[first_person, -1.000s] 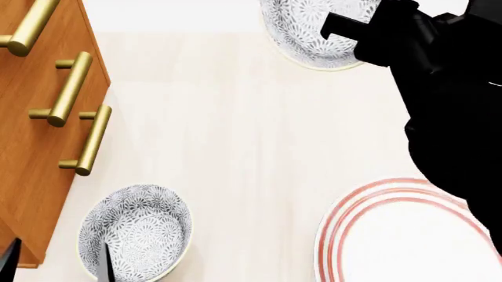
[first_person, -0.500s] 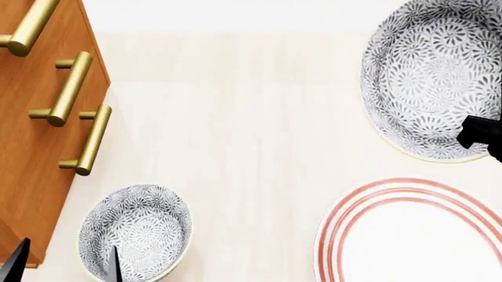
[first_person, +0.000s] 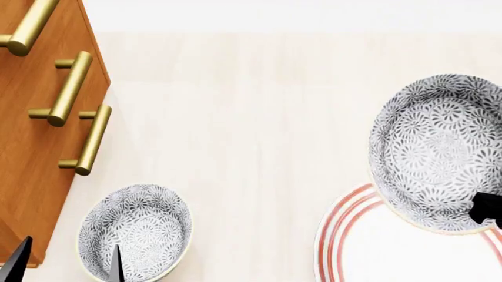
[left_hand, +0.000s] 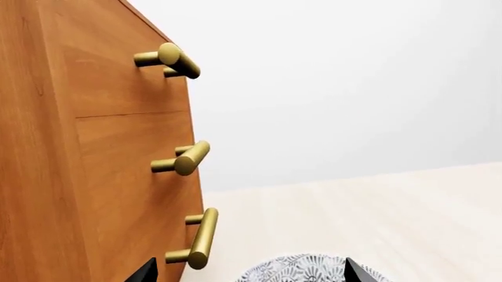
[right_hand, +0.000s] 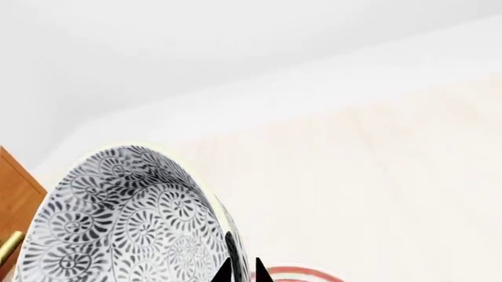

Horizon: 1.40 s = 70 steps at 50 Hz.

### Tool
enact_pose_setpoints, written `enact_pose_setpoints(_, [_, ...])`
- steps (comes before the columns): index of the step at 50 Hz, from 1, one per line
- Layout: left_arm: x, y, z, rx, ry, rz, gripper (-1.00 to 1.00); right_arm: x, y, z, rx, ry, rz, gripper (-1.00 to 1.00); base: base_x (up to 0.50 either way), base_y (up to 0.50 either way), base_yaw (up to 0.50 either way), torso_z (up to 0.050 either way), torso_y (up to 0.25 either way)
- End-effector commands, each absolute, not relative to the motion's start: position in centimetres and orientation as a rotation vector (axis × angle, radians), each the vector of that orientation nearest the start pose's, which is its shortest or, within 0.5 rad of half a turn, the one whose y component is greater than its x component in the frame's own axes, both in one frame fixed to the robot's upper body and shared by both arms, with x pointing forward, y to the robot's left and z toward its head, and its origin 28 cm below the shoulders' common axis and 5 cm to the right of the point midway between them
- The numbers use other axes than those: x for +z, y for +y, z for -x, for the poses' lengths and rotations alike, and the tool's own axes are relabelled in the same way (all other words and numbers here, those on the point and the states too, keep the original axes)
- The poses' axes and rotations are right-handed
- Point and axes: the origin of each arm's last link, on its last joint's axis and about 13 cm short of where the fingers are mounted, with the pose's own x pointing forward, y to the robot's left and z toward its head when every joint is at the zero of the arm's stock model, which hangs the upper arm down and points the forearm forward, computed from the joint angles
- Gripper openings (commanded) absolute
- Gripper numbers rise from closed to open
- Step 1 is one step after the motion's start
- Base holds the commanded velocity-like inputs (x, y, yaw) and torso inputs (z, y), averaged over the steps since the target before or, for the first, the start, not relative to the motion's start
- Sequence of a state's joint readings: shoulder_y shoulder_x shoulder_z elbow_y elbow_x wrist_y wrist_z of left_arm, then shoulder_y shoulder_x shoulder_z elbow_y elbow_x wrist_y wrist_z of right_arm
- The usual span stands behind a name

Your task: Pick up the bowl and put it in the front on the plate.

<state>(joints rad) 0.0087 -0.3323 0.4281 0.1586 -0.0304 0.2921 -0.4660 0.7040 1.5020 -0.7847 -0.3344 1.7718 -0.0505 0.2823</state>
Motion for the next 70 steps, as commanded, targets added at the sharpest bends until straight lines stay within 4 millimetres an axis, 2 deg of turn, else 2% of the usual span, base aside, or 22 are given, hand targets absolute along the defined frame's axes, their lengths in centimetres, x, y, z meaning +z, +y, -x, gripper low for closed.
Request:
enact_pose_setpoints(1, [5.1, 19.2, -19.4, -0.016, -0.407, -0.118, 1.00, 24.1, -26.0, -21.1, 0.125, 0.037, -0.244, -1.00, 0.00, 0.00, 0.00, 0.000, 0.000])
enact_pose_setpoints(26, [4.8, 19.1, -19.4, -0.022, -0.398, -0.117, 1.00, 21.9, -26.4, -21.2, 0.086, 0.103, -0.228, -1.00, 0.00, 0.00, 0.00, 0.000, 0.001])
enact_pose_setpoints(52, [4.7, 19.1, -19.5, -0.023, -0.392, -0.115, 1.00, 20.8, -26.5, -21.5, 0.067, 0.131, -0.230, -1.00, 0.00, 0.00, 0.00, 0.000, 0.000])
enact_pose_setpoints(70, [4.7, 19.2, -19.5, -0.018, -0.386, -0.111, 1.00, 19.3, -26.1, -22.0, 0.074, 0.167, -0.237, -1.00, 0.00, 0.00, 0.00, 0.000, 0.001])
